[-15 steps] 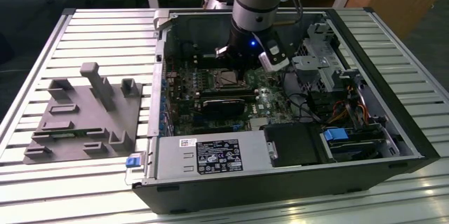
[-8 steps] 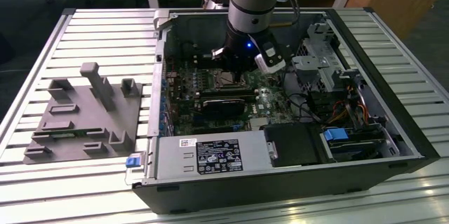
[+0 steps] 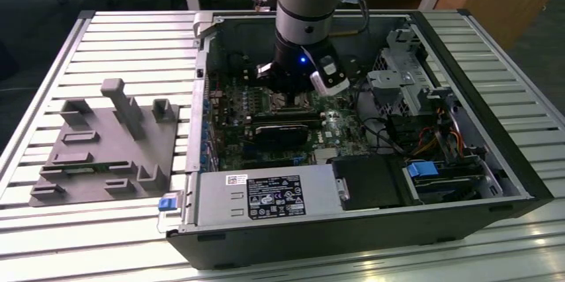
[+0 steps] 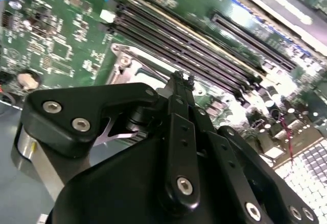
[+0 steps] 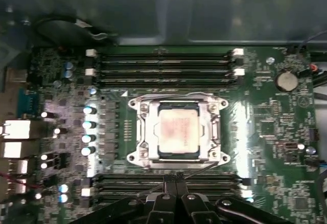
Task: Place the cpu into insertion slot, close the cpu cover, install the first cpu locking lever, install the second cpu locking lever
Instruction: 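Install the second cpu locking lever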
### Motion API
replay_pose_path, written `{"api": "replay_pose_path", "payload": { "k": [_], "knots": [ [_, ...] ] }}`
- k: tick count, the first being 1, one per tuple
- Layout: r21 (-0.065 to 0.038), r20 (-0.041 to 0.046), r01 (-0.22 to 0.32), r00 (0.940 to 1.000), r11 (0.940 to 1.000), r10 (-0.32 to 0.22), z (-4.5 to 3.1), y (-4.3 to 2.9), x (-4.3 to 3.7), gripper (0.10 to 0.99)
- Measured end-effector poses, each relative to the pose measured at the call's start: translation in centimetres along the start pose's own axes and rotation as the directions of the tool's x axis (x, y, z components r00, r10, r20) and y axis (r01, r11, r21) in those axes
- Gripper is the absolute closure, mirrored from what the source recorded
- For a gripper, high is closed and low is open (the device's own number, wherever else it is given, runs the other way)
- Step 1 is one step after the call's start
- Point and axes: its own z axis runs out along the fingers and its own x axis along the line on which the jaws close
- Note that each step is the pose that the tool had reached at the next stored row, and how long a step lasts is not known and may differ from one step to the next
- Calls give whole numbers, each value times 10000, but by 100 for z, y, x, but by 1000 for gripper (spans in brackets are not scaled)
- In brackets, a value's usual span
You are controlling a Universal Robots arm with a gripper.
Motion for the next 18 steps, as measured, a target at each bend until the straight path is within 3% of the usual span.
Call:
{"api": "replay_pose_path", "payload": {
  "k": [5, 15, 16, 18],
  "knots": [
    [-2, 0, 0, 10000, 10000, 0, 27, -9, 73, 980],
    [-6, -1, 0, 10000, 10000, 0, 191, -32, 111, 980],
    [-22, -1, 0, 10000, 10000, 0, 196, -33, 116, 980],
    [-170, -5, 3, 10000, 9999, -3, 198, -42, 121, 980]
  ]
}}
